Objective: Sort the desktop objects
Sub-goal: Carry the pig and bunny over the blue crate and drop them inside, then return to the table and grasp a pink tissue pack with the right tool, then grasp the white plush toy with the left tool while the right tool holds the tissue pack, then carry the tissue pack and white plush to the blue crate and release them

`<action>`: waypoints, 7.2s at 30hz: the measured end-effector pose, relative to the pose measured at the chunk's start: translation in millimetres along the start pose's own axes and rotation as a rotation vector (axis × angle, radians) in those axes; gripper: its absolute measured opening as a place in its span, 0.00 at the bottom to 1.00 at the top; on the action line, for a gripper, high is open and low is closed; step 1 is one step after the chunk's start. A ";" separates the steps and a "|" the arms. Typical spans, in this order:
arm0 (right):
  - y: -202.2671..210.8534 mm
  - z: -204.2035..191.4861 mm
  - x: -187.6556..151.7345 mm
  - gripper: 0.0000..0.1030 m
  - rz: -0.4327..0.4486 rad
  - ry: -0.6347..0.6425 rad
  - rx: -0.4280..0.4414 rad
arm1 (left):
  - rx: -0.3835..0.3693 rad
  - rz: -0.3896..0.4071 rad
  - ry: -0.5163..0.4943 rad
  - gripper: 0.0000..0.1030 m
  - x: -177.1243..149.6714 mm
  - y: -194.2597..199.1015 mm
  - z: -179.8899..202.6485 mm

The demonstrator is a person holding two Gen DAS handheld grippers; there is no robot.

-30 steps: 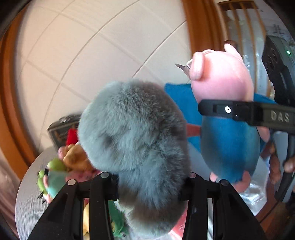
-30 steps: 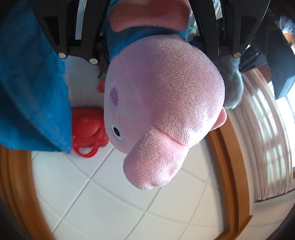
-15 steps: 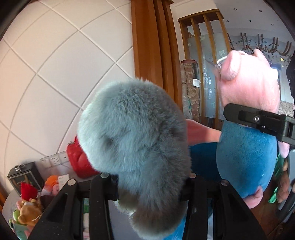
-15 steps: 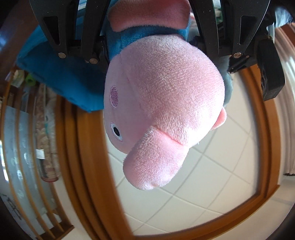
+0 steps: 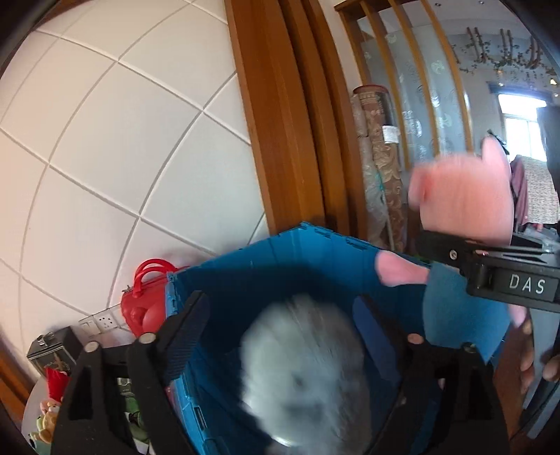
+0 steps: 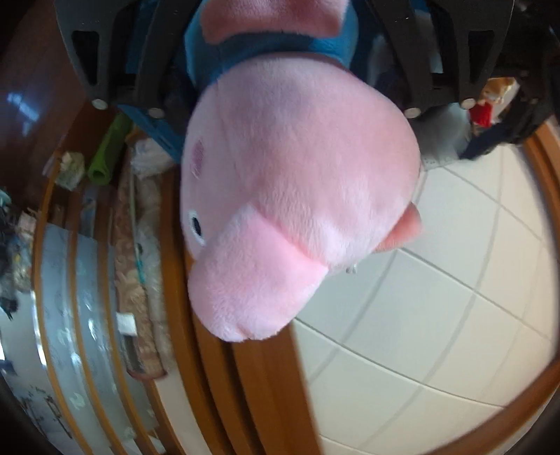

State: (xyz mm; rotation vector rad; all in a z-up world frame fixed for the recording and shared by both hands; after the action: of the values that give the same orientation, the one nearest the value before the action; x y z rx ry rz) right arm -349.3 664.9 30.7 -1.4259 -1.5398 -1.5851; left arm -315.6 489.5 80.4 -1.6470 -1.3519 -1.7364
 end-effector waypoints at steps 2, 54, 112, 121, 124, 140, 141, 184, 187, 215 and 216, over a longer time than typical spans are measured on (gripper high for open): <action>-7.2 13.6 -5.7 0.89 -0.034 -0.062 -0.002 | 0.011 -0.002 0.000 0.97 1.3 5.0 -1.0; 122.6 -287.7 -184.5 1.00 -0.173 0.151 0.317 | 0.415 -0.104 0.125 0.97 -216.5 229.3 -281.3; -42.8 -354.4 -506.4 0.86 -0.898 0.551 0.126 | 0.188 -0.487 0.409 0.81 -547.0 199.0 -423.5; -42.5 -347.9 -502.9 0.86 -0.902 0.534 0.123 | 0.276 -0.420 0.611 0.64 -565.7 183.0 -452.2; -42.0 -346.1 -501.2 0.86 -0.895 0.536 0.124 | 0.276 -0.417 0.638 0.47 -564.0 180.2 -456.8; -6.1 -346.4 -442.9 0.78 -0.810 0.376 0.330 | 0.305 -0.327 0.462 0.44 -498.0 274.5 -469.9; -3.1 -350.2 -436.0 0.78 -0.792 0.369 0.339 | 0.306 -0.316 0.456 0.44 -491.6 278.5 -473.1; 155.1 -243.9 -131.9 0.78 0.040 0.086 0.096 | -0.338 0.266 -0.063 0.42 -98.2 183.3 -214.1; 144.7 -192.2 -95.8 0.78 0.077 0.046 0.032 | -0.366 0.290 -0.073 0.42 -51.6 156.2 -173.7; 62.3 -43.8 -48.7 1.00 0.056 0.035 0.017 | -0.013 0.132 0.019 0.89 -12.9 41.0 -74.5; 68.4 -50.9 -56.2 1.00 0.065 0.051 0.026 | 0.003 0.127 0.026 0.89 -20.6 46.7 -78.4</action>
State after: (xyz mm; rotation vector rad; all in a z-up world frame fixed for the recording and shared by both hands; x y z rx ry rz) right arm -286.9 585.2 17.0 -1.3963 -1.4645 -1.5465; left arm -315.4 396.6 90.9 -1.6642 -1.2107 -1.6763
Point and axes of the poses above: each gripper's, at about its wrist camera, not at the fingertips, and y roughly against the way its jaws point, z to its right, x to its top, the point moved 4 cm from there along -y, roughly the way its jaws point, and after that the axes turned 3 degrees about -x, right-handed, at the moved point
